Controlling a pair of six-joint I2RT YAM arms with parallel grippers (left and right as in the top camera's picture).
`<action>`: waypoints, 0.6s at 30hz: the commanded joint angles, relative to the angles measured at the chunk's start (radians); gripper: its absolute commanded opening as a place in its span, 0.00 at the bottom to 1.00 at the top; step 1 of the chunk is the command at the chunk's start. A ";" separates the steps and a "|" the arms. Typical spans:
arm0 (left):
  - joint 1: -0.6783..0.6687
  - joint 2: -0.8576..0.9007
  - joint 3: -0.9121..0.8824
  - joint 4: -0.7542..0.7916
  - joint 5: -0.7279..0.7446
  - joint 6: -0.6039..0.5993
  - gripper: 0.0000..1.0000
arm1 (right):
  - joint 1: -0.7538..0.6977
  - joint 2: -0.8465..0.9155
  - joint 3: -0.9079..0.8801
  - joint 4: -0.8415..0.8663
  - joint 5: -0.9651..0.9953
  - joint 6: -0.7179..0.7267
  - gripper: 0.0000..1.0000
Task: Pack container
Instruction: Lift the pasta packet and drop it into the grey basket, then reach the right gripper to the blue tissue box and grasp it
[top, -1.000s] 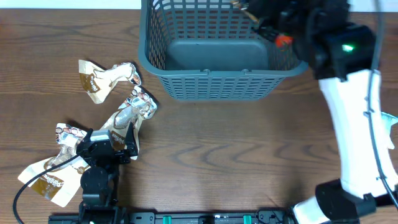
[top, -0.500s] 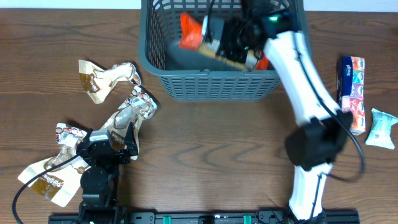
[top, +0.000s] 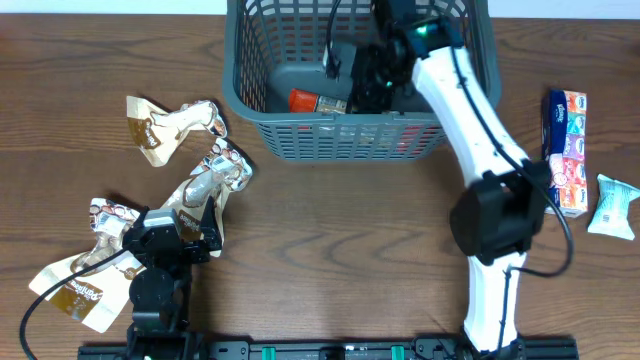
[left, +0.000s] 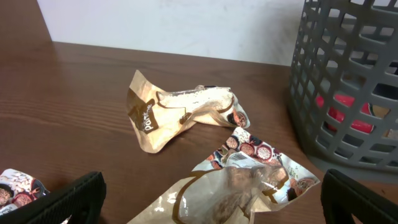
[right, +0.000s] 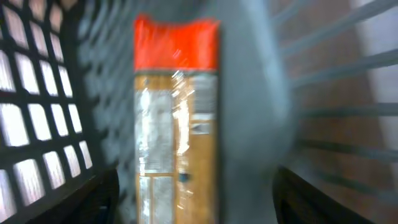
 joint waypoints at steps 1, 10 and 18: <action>0.006 0.001 -0.016 0.007 -0.011 -0.002 0.99 | -0.022 -0.146 0.117 0.001 -0.022 0.088 0.71; 0.006 0.001 -0.016 0.007 -0.011 -0.002 0.99 | -0.339 -0.401 0.294 0.028 0.173 0.506 0.97; 0.006 0.001 -0.016 0.008 -0.011 -0.002 0.98 | -0.858 -0.415 0.278 -0.241 0.050 0.763 0.96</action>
